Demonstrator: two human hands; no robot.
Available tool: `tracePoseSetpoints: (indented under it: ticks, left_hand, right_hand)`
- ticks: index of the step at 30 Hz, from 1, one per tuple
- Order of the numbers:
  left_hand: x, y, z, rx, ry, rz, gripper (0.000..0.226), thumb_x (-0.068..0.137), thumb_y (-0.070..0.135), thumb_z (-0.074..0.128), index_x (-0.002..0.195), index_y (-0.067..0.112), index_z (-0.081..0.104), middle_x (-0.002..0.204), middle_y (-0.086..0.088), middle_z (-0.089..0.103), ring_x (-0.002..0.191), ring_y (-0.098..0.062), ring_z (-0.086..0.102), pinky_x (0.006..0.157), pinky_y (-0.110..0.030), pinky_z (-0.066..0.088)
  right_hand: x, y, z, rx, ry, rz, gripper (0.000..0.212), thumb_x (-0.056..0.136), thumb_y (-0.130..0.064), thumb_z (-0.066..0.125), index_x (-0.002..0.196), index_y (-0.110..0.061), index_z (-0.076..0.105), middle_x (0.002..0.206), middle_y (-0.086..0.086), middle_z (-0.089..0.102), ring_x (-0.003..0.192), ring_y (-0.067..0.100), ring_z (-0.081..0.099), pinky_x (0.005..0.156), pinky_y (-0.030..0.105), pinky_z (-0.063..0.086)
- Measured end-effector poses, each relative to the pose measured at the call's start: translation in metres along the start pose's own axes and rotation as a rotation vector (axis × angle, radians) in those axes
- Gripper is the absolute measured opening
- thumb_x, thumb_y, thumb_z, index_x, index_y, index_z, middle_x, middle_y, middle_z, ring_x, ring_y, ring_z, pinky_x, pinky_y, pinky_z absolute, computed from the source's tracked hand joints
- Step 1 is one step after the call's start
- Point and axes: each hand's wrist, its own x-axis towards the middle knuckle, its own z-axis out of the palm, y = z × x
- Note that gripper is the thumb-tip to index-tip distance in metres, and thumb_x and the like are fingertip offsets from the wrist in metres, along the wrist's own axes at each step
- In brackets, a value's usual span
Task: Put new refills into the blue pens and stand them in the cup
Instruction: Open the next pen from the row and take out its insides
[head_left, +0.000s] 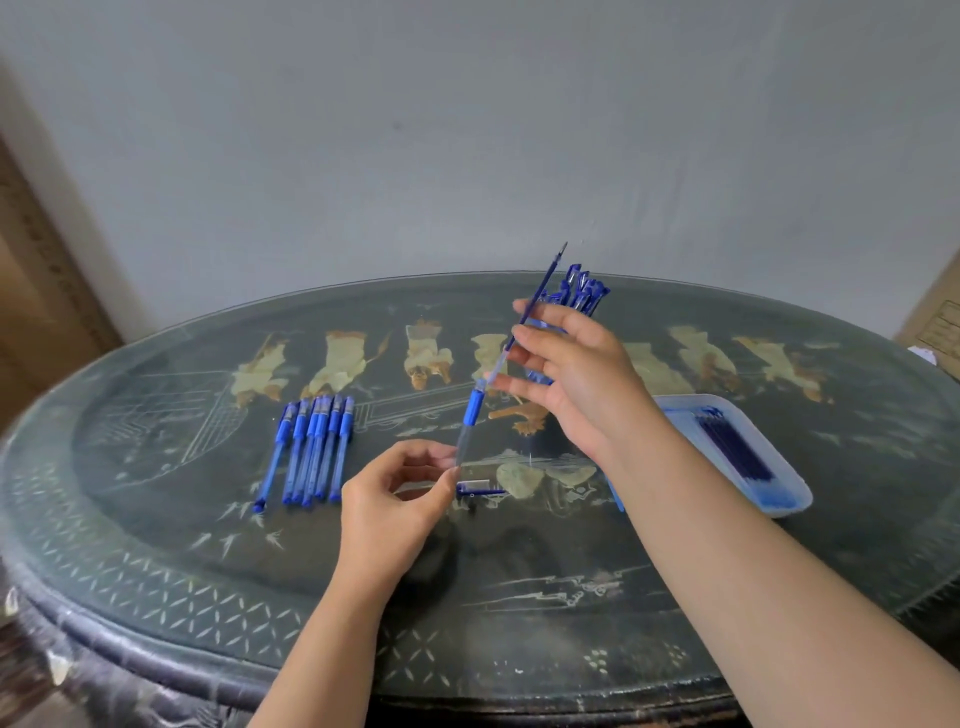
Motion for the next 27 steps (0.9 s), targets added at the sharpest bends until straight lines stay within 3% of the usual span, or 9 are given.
tracePoseSetpoints:
  ticks: [6, 20, 24, 27]
  left_hand:
    - [0.0, -0.001, -0.001, -0.004, 0.005, -0.015, 0.019, 0.08, 0.003, 0.076, 0.087, 0.02, 0.074, 0.086, 0.005, 0.074, 0.079, -0.013, 0.071, 0.079, -0.038, 0.059]
    - [0.0, 0.0, -0.001, 0.019, -0.009, -0.014, 0.02, 0.08, 0.003, 0.076, 0.087, 0.022, 0.074, 0.086, 0.007, 0.074, 0.079, -0.009, 0.07, 0.076, -0.029, 0.059]
    - [0.0, -0.001, 0.0, 0.013, 0.003, -0.009, 0.02, 0.08, 0.004, 0.076, 0.087, 0.022, 0.074, 0.085, 0.008, 0.074, 0.078, -0.009, 0.07, 0.072, -0.026, 0.058]
    - [0.001, -0.001, 0.0, -0.028, 0.031, -0.026, 0.018, 0.08, 0.005, 0.076, 0.089, 0.02, 0.074, 0.086, 0.007, 0.073, 0.076, -0.014, 0.07, 0.07, -0.023, 0.057]
  right_hand:
    - [0.001, 0.0, 0.001, -0.035, -0.005, -0.013, 0.021, 0.094, 0.004, 0.058, 0.104, -0.012, 0.068, 0.093, 0.007, 0.059, 0.084, 0.019, 0.061, 0.066, 0.039, 0.061]
    - [0.002, 0.001, 0.003, -0.112, 0.032, -0.053, 0.022, 0.095, 0.004, 0.057, 0.106, -0.013, 0.065, 0.094, 0.006, 0.06, 0.086, 0.017, 0.061, 0.069, 0.04, 0.062]
    - [0.001, 0.007, 0.004, -0.365, -0.044, -0.149, 0.023, 0.094, 0.002, 0.058, 0.097, -0.019, 0.067, 0.089, 0.004, 0.062, 0.081, 0.015, 0.066, 0.074, 0.038, 0.062]
    - [-0.002, 0.017, 0.007, -0.621, -0.129, -0.153, 0.016, 0.094, -0.008, 0.06, 0.098, -0.021, 0.069, 0.091, 0.002, 0.069, 0.093, 0.022, 0.069, 0.082, 0.041, 0.06]
